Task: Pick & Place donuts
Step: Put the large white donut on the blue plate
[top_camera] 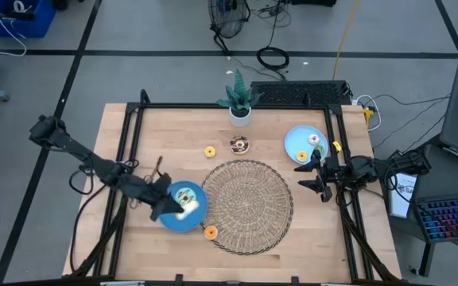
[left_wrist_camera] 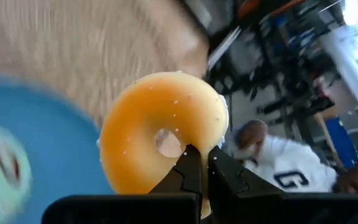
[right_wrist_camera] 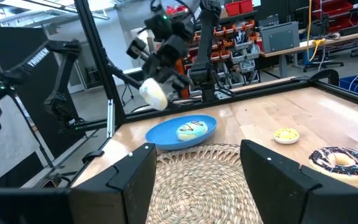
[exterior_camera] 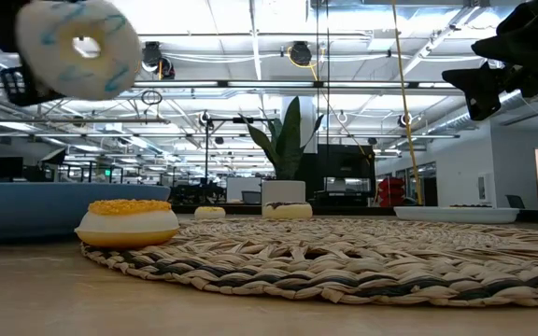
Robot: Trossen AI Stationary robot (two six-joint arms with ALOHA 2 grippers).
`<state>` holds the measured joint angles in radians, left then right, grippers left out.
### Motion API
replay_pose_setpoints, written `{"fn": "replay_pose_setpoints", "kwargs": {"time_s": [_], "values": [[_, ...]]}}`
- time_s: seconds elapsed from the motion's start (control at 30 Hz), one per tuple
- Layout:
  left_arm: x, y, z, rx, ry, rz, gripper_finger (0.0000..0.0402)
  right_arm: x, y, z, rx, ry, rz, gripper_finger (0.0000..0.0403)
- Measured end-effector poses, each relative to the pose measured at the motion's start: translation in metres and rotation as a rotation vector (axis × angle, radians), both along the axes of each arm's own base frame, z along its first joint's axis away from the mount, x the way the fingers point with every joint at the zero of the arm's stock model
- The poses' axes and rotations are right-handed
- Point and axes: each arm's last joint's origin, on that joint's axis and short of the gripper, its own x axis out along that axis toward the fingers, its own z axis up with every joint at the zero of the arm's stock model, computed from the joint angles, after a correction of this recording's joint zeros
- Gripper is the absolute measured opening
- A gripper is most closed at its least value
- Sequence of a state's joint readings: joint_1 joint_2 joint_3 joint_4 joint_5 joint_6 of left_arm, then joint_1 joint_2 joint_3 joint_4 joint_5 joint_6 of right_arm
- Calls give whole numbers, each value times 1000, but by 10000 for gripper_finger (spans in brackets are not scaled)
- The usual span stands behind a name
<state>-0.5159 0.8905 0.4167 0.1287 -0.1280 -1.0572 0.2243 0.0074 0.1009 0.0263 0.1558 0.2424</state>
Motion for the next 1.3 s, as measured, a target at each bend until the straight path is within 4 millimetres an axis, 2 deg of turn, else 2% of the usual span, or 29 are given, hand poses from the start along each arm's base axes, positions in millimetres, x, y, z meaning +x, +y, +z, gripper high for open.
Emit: {"fn": "replay_pose_setpoints", "kwargs": {"time_s": [0.1, 0.23, 0.33, 0.47, 0.6, 0.73, 0.87, 0.97, 1.17, 1.3], "values": [[-5, 6, 0, 139, -184, 48, 8, 0, 0, 1, 44, 9, 13, 219], [-5, 8, 2, 345, -384, 62, 9, -6, 3, 20, 307, -26, 169, 219], [-4, 10, 6, 406, -448, 65, 7, -6, 5, 22, 363, -38, 244, 219], [-3, 13, 8, 416, -452, 134, 10, -6, 5, 26, 371, -73, 245, 219], [-1, 20, -3, 272, -298, 206, 8, -5, 5, 22, 368, -52, 242, 219], [-2, 18, -16, 54, -125, 94, 7, -3, 5, 15, 365, -33, 239, 219], [-3, 13, -17, -128, -46, 16, 6, -2, 6, 8, 362, -13, 235, 219], [-5, 9, -20, -250, 48, 23, 7, 0, 6, 1, 360, 8, 231, 219], [-12, 9, -34, -298, 233, 91, 6, 1, 6, -3, 357, 34, 226, 219], [-12, 9, -35, -333, 260, 112, 7, 1, 6, -7, 353, 73, 218, 219]]}}
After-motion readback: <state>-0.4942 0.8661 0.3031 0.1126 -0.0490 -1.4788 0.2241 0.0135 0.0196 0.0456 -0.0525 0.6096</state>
